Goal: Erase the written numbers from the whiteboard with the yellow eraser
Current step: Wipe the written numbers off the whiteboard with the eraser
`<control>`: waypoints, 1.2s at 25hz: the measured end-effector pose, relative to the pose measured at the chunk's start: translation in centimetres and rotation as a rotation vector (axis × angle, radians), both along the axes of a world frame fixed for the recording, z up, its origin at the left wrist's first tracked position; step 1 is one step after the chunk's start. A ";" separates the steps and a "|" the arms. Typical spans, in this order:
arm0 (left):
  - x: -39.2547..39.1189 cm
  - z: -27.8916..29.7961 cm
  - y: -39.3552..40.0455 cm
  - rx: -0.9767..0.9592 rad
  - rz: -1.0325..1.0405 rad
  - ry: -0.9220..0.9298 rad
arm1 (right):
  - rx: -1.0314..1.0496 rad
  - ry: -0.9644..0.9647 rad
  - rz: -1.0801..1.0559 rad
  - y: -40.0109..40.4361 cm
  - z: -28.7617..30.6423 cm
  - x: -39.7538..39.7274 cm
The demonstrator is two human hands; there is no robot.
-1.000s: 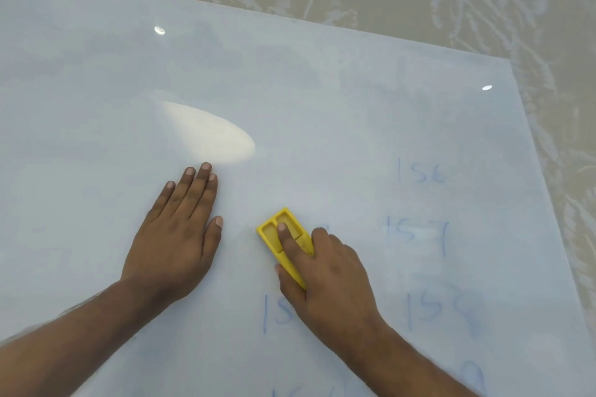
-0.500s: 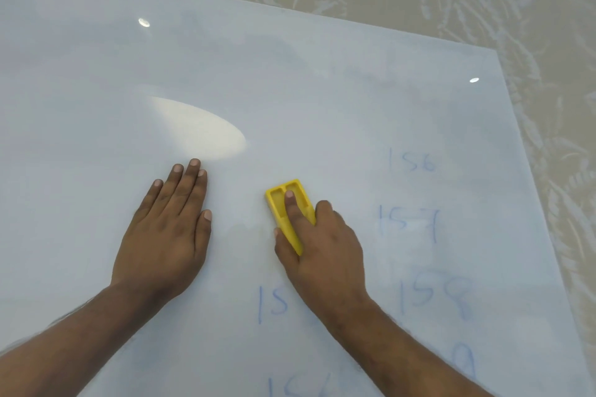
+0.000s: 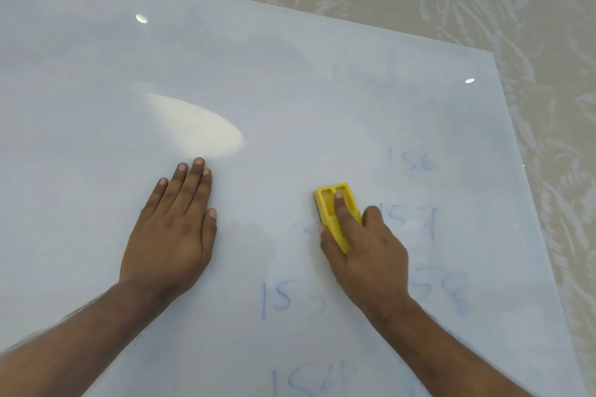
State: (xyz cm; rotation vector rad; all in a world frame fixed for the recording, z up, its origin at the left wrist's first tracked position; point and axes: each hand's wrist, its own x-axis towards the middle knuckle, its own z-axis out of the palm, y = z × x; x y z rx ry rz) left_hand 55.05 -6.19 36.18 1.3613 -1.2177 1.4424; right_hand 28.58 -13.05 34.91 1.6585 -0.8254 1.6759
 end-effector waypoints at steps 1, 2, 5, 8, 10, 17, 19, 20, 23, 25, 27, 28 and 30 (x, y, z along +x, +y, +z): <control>0.0 0.0 0.0 0.001 -0.006 0.005 | 0.000 -0.006 0.018 0.3 0.2 1.0; 0.0 -0.1 0.0 0.003 -0.011 0.010 | -0.011 0.009 0.025 0.6 0.0 1.9; 0.0 -0.4 0.0 0.009 -0.016 0.014 | -0.059 0.161 0.035 1.1 -2.9 3.6; 0.2 -1.0 0.1 0.018 -0.014 0.007 | -0.110 0.323 0.056 0.5 -6.2 2.4; 0.3 -1.5 0.2 0.027 -0.008 0.000 | -0.141 0.356 0.011 -0.4 -6.9 0.7; -0.2 -3.4 0.2 0.045 -0.007 0.046 | 0.072 -0.022 0.028 0.0 -1.9 0.3; -0.3 -3.8 0.2 0.049 -0.015 0.050 | 0.037 -0.008 0.023 0.5 -1.5 2.4; -0.3 -3.9 0.2 0.051 -0.018 0.045 | 0.007 0.031 0.011 0.8 -1.8 3.4; 0.2 -4.6 0.4 0.071 -0.010 0.014 | -0.053 0.201 0.023 1.1 -4.9 4.4; 0.5 -5.4 0.6 0.087 -0.003 -0.003 | -0.079 0.314 0.030 0.9 -7.1 3.4; 0.6 -6.3 0.7 0.092 -0.001 -0.014 | -0.105 0.378 0.009 0.3 -8.5 1.6; 0.6 -6.7 0.7 0.092 0.002 -0.014 | -0.111 0.371 -0.007 0.0 -8.5 0.8; 0.4 -7.4 0.7 0.088 0.010 0.001 | -0.087 0.288 -0.016 -0.1 -7.4 -0.2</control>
